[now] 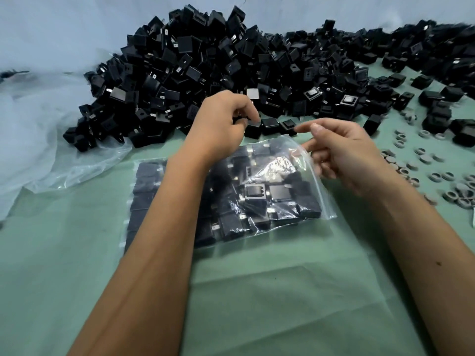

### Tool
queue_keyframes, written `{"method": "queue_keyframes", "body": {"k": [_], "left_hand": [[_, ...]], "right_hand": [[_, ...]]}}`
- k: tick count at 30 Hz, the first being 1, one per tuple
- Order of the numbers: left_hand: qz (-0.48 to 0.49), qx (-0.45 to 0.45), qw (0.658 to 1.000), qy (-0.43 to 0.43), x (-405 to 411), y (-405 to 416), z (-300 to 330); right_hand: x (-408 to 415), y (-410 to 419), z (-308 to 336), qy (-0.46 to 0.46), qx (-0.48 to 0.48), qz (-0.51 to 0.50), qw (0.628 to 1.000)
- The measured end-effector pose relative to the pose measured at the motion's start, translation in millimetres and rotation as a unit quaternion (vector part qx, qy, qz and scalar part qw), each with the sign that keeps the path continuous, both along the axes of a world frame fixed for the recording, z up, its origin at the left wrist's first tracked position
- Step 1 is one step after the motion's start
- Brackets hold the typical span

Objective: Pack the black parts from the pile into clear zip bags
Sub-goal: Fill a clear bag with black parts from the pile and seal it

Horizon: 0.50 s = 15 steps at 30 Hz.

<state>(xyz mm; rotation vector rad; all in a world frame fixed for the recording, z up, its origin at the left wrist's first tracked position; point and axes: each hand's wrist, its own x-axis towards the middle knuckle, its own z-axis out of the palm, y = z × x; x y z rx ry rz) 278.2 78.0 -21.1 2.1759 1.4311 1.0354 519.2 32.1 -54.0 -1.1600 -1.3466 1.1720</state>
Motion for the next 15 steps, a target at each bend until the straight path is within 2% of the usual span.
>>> {"method": "queue_keyframes", "body": {"k": [1, 3, 5, 7, 10, 15], "left_hand": [[-0.009, -0.015, 1.0, 0.005, 1.9, -1.0, 0.2], [-0.042, -0.047, 0.998, 0.013, 7.7, -3.7, 1.2], [-0.076, -0.066, 0.995, 0.017, 14.9, -7.4, 1.5], [-0.097, -0.06, 0.993, 0.001, 24.3, -11.8, 0.9], [-0.126, -0.053, 0.991, -0.005, 35.0, -17.6, 0.5], [-0.151, -0.063, 0.985, 0.052, 41.9, -19.2, -0.6]], "right_hand": [[0.6, 2.7, -2.8, -0.058, 0.028, -0.058, 0.996], [2.8, 8.1, -9.7, -0.212, 0.098, -0.136, 0.963], [1.7, 14.5, -16.9, -0.343, 0.147, -0.127, 0.919], [0.5, 20.8, -21.5, -0.443, 0.15, -0.079, 0.88], [-2.4, 26.9, -25.4, -0.534, 0.114, -0.028, 0.837], [-3.2, 35.1, -30.6, -0.611, 0.088, 0.007, 0.787]]}}
